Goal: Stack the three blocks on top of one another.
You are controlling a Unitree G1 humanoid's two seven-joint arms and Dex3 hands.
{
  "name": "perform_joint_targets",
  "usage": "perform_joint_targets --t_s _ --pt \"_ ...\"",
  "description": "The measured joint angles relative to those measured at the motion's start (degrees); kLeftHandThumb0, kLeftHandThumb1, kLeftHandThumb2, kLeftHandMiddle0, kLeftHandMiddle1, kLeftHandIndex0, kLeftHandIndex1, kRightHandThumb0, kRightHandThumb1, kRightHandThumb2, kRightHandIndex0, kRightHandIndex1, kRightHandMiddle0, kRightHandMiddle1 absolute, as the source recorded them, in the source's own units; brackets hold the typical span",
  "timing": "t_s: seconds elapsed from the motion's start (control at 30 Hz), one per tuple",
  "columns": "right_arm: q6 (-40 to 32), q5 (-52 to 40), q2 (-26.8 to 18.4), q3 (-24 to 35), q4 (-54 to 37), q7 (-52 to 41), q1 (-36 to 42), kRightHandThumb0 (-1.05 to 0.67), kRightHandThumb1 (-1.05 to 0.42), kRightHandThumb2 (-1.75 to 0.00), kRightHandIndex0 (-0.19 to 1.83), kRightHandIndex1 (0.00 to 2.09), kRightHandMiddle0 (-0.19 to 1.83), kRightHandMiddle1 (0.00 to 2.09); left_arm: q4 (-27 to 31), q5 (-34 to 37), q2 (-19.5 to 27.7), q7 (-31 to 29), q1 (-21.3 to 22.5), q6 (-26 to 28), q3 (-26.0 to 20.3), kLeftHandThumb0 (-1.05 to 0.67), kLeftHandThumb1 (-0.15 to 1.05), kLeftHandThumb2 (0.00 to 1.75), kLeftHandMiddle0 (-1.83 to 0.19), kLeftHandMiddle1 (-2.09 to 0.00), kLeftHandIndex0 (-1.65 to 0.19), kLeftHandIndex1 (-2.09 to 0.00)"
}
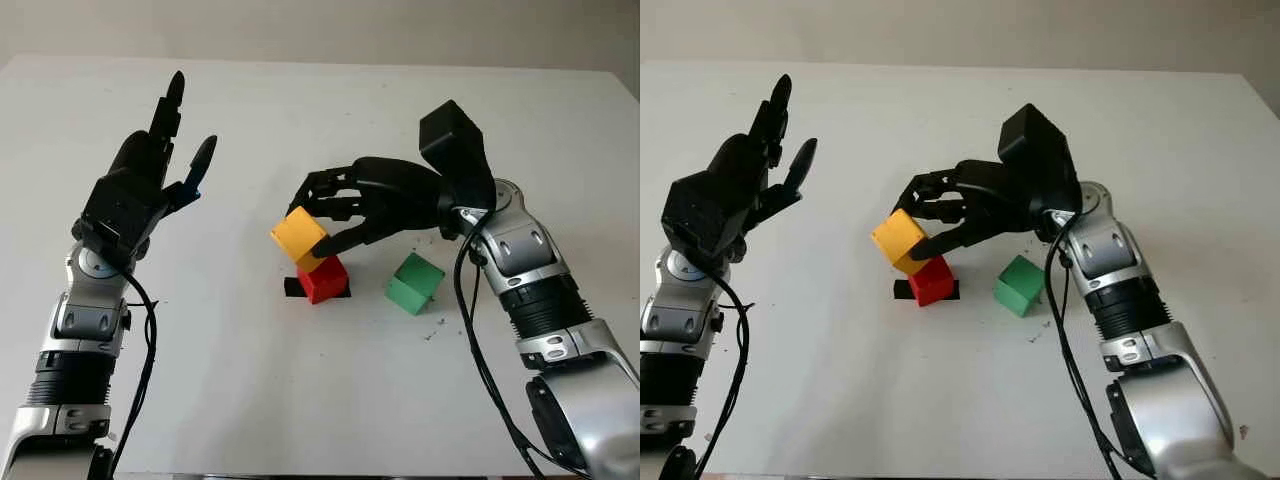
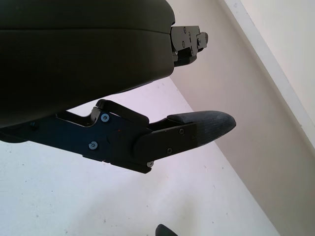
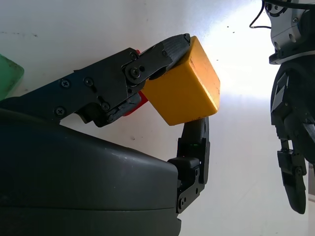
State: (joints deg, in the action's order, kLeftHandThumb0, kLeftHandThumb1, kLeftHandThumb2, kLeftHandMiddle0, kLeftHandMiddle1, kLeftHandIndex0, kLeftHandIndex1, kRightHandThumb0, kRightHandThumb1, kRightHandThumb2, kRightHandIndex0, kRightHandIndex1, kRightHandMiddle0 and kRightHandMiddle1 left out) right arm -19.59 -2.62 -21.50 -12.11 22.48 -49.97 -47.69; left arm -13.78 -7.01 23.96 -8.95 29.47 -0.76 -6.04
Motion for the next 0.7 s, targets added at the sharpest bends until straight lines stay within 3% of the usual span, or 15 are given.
perform_joint_targets --t_s 0.7 --pt "1.2 0.9 -1.3 0.0 0.3 -0.9 0.1 -0.36 -0.89 -0.06 0.15 0.05 0.44 1.28 0.4 0.6 0.1 -0.1 -0.1 0.3 0.0 -0.65 1.05 0.64 0.14 -0.06 0.14 -0.05"
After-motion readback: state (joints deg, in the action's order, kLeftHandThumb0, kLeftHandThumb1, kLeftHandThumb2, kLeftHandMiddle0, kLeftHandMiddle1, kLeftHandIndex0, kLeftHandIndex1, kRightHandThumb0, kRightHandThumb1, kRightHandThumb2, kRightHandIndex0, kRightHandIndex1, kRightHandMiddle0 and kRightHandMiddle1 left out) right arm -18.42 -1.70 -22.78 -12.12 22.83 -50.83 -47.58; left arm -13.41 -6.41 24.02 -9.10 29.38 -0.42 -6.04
